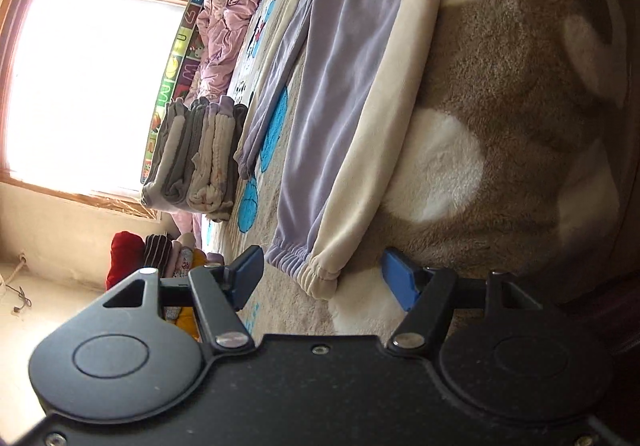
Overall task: Fold clothes
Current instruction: 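Grasp one leg cuff with the left gripper while the right gripper grasps the other cuff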
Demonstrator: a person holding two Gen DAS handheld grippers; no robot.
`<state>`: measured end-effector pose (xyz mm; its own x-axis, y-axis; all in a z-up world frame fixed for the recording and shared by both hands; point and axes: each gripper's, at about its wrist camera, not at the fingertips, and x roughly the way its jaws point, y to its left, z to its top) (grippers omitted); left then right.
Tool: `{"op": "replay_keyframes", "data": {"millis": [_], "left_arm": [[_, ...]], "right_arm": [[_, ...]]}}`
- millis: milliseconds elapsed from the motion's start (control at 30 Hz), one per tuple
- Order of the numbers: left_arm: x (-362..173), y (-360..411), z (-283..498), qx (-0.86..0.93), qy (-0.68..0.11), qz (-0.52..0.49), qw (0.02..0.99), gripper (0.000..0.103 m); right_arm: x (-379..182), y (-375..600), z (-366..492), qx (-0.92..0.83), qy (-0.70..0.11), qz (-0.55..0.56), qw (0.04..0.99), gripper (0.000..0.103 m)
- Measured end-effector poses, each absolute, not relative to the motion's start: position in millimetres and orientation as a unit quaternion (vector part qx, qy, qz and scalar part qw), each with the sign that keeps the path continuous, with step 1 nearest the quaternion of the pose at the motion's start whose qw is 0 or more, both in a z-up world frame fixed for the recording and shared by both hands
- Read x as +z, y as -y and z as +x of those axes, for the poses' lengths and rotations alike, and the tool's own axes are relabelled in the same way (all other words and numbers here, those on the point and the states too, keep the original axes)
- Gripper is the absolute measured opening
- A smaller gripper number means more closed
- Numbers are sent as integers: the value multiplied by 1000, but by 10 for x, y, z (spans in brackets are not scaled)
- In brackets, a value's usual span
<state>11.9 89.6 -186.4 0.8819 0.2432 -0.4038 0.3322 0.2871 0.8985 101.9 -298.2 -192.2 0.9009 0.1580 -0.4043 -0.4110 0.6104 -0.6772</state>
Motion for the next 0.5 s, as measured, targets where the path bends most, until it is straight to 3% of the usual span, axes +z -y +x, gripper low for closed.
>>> {"op": "replay_keyframes", "data": {"millis": [233, 367, 433, 467, 500], "left_arm": [[-1914, -941, 88, -43, -220, 605, 764, 58], [-1934, -971, 162, -48, -208, 607, 765, 55], [-1940, -999, 202, -46, -210, 601, 770, 35], [-1948, -1013, 214, -43, -212, 599, 771, 31], [-1937, -1032, 234, -40, -217, 589, 777, 19]], "right_arm": [[-1882, 2850, 1054, 215, -125, -524, 815, 74], [-1892, 2830, 1059, 238, -118, -540, 798, 60], [-1897, 2854, 1064, 247, -117, -530, 803, 52], [-1897, 2870, 1075, 251, -120, -521, 807, 40], [-1900, 2890, 1096, 250, -124, -512, 813, 31]]}}
